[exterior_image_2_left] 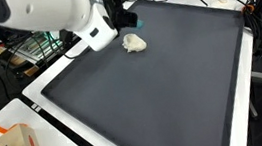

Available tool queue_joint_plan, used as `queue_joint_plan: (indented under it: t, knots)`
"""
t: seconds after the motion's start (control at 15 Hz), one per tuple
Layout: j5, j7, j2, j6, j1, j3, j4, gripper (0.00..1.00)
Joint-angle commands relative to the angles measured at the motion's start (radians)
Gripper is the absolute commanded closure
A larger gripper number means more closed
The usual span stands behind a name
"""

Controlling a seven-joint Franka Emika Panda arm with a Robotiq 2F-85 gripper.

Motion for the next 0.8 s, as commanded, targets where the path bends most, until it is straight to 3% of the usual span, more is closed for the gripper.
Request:
queue_joint_plan:
  t: [0.0,0.73]
  knots:
    - [-0.040,0.078,-0.151,0.061,0.043,0.008,-0.073,0.75]
    - [-0.325,0.420,-0.373,0.149,0.150,0.068,-0.080,0.75]
